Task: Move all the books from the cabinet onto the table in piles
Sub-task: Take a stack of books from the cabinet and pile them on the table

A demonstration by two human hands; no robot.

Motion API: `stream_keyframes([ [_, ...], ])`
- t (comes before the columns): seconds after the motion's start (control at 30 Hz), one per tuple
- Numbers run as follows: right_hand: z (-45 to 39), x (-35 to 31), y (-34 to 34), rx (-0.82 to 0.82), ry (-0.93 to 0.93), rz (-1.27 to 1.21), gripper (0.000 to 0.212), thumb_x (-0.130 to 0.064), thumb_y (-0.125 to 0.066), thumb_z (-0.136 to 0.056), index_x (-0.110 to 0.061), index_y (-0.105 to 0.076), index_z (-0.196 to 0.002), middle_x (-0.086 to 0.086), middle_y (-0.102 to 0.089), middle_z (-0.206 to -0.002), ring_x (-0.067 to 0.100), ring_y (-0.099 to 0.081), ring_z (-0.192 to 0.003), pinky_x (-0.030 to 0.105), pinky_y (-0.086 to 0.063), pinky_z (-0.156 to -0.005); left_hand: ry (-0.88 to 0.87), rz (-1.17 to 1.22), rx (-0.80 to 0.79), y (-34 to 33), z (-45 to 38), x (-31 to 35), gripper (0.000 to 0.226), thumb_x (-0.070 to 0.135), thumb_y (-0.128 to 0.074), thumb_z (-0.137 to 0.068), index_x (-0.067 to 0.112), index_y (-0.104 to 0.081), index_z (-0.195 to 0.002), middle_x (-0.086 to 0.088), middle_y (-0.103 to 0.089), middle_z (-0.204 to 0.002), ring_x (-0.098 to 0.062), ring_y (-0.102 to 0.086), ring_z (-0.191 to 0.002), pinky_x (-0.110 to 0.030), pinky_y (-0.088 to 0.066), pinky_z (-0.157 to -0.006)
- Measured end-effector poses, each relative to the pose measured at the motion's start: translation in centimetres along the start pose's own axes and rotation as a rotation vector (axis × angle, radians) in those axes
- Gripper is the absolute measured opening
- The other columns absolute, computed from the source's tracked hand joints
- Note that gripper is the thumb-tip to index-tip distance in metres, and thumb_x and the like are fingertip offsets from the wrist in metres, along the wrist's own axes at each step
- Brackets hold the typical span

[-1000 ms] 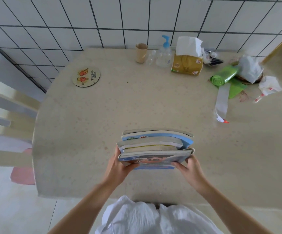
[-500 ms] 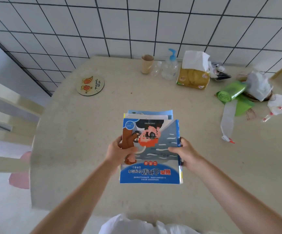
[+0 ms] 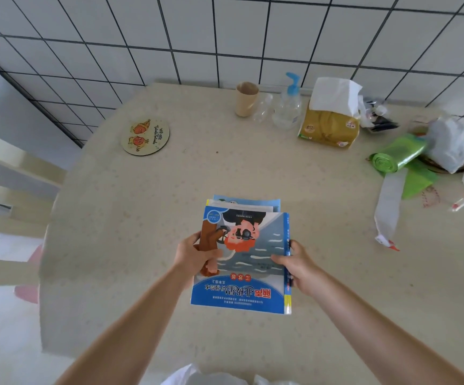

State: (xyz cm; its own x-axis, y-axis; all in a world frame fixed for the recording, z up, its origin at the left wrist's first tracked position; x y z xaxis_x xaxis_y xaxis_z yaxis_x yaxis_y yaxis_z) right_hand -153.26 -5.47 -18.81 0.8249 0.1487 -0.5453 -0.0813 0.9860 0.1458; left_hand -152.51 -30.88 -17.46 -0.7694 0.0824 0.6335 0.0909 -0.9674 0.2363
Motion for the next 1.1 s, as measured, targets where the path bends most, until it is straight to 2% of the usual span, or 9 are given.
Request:
stream_keyframes([
  [0.1,-0.3,0.1,0.0,0.012,0.012,0.007,0.035,-0.008,-0.064,-0.089,-0.016,-0.048,-0.119,0.009,-0.065,-0.113,0.03,-0.065,-0.098,0.051,-0.055,-0.085,-0.019,-0.025,0.014,-0.1,-0.3,0.1,0.046,0.014,-0.08,-0.077,0.02,-0.059,-0.118,0.0,-0.072,-0.088,-0.021,-0.071,-0.074,-0.029,-0.058,-0.055],
  [0.23,-0.3,-0.3,0.4,0.041,0.076,0.063,0.033,-0.01,-0.067,-0.087,-0.018,-0.047,-0.113,0.009,-0.064,-0.113,0.029,-0.065,-0.098,0.052,-0.055,-0.088,-0.073,-0.123,0.032,-0.2,-0.2,0.4,0.037,0.021,-0.081,-0.076,0.019,-0.062,-0.108,0.002,-0.074,-0.086,-0.019,-0.072,-0.071,-0.032,-0.06,-0.061],
  [0.43,0.8,-1.5,0.3,0.087,0.226,0.267,0.032,-0.023,-0.068,-0.088,-0.027,-0.046,-0.111,-0.003,-0.063,-0.104,0.019,-0.066,-0.087,0.04,-0.058,-0.074,-0.162,-0.254,0.085,0.5,0.5,2.0,0.025,0.02,-0.073,-0.084,0.021,-0.06,-0.105,0.002,-0.071,-0.08,-0.005,-0.066,-0.052,-0.019,-0.054,-0.047],
  [0.57,1.2,-1.9,-0.1,0.084,0.213,0.388,0.039,-0.021,-0.066,-0.086,-0.02,-0.044,-0.119,0.002,-0.062,-0.113,0.024,-0.065,-0.099,0.039,-0.056,-0.073,-0.168,-0.287,-0.008,0.9,0.6,2.5,0.048,0.022,-0.075,-0.081,0.029,-0.053,-0.123,0.002,-0.07,-0.109,-0.014,-0.07,-0.087,-0.032,-0.06,-0.073],
  [0.73,2.2,-2.0,1.4,0.141,0.226,0.449,0.051,-0.021,-0.055,-0.093,-0.01,-0.036,-0.138,0.009,-0.06,-0.124,0.024,-0.06,-0.101,0.038,-0.05,-0.077,-0.277,-0.335,0.115,2.2,2.1,3.8,0.055,0.023,-0.069,-0.086,0.018,-0.048,-0.136,0.0,-0.055,-0.138,-0.02,-0.058,-0.116,-0.037,-0.049,-0.092],
  [0.83,3.3,-2.0,2.7,0.199,0.272,0.444,0.056,-0.023,-0.055,-0.092,-0.01,-0.035,-0.143,0.011,-0.054,-0.137,0.029,-0.057,-0.118,0.038,-0.047,-0.091,-0.409,-0.375,0.189,2.3,3.8,5.3,0.047,0.021,-0.065,-0.089,0.017,-0.052,-0.134,-0.001,-0.059,-0.133,-0.014,-0.056,-0.117,-0.027,-0.043,-0.09],
  [0.93,5.1,-1.7,3.4,0.24,0.336,0.43,0.053,-0.021,-0.055,-0.094,-0.011,-0.037,-0.143,0.009,-0.055,-0.135,0.028,-0.057,-0.119,0.036,-0.045,-0.096,-0.506,-0.342,0.192,1.3,5.6,6.3,0.041,0.021,-0.064,-0.09,0.021,-0.054,-0.13,0.011,-0.063,-0.113,0.012,-0.056,-0.086,0.001,-0.037,-0.072],
  [1.0,6.7,-1.3,3.6,0.265,0.381,0.386,0.049,-0.018,-0.054,-0.094,-0.012,-0.039,-0.141,0.008,-0.058,-0.132,0.027,-0.057,-0.118,0.036,-0.046,-0.095,-0.54,-0.312,0.158,0.4,6.5,6.3,0.04,0.026,-0.065,-0.09,0.024,-0.054,-0.128,0.019,-0.061,-0.102,0.011,-0.058,-0.081,0.001,-0.041,-0.066],
  [1.1,9.1,-0.6,3.2,0.299,0.44,0.291,0.043,-0.011,-0.052,-0.094,-0.011,-0.044,-0.136,0.007,-0.063,-0.123,0.025,-0.061,-0.113,0.03,-0.046,-0.087,-0.581,-0.341,0.082,-1.2,7.2,5.4,0.041,0.029,-0.064,-0.09,0.028,-0.052,-0.128,0.016,-0.067,-0.108,-0.002,-0.063,-0.091,-0.011,-0.048,-0.076],
])
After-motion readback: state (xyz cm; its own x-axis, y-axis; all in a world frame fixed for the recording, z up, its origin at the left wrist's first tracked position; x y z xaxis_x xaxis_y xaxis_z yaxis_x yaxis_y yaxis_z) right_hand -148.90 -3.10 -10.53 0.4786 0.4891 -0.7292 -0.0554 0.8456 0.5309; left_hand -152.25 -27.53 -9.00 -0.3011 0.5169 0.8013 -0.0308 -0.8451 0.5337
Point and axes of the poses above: each hand's wrist, its own z-axis away from the middle knuckle, its own y-axis out of the back of the hand, x = y × z, the point moved 9 cm from there along -z, towards the middle knuckle
